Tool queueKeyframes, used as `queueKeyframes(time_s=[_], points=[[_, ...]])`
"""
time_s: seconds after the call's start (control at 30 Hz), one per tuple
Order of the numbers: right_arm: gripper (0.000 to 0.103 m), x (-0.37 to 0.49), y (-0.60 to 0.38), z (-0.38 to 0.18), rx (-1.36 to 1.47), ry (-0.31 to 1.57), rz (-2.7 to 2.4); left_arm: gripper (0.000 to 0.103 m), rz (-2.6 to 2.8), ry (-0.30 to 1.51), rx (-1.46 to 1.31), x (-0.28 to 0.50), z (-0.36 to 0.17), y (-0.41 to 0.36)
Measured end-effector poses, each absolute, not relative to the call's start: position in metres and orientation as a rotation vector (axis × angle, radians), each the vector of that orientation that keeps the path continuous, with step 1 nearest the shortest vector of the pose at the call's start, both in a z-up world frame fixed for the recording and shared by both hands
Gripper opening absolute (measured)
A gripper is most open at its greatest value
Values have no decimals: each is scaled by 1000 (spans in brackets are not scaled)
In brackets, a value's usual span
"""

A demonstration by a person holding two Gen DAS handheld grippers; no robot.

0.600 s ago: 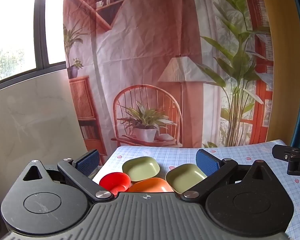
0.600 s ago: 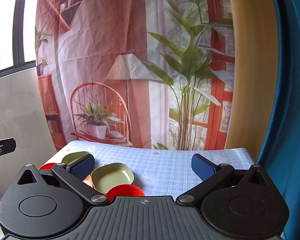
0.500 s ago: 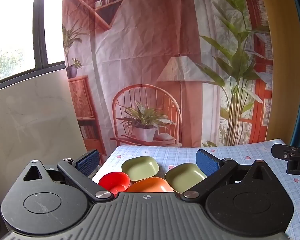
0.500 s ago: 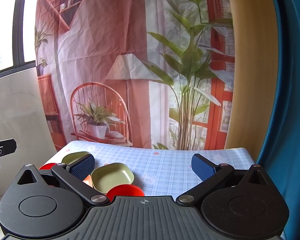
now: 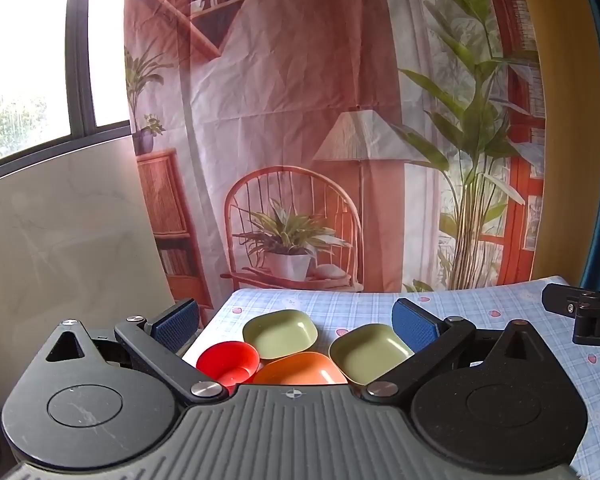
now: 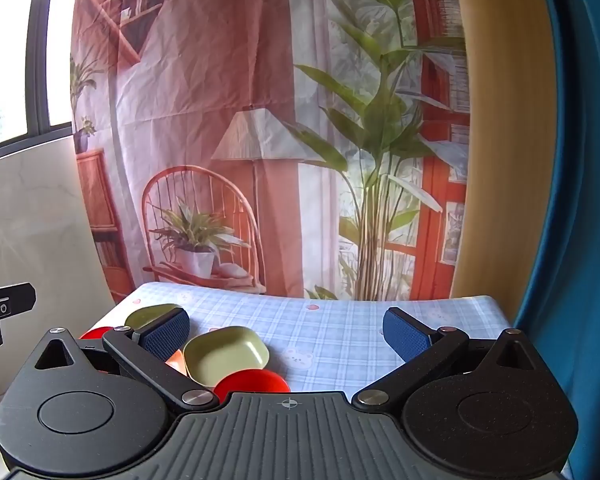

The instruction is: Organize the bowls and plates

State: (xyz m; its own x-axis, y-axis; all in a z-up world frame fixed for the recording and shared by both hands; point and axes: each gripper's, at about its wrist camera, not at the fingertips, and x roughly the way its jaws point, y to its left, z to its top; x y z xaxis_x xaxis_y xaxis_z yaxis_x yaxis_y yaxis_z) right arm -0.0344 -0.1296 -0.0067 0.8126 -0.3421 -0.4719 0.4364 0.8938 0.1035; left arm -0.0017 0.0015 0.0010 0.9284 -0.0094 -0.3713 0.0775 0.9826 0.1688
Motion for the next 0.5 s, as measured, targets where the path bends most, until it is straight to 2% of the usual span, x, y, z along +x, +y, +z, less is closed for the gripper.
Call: queueKeyframes(time_s=[0.5], points=[[103,-34,-127,-1,208,461,-418,103,-32,393,165,0,-4,0]])
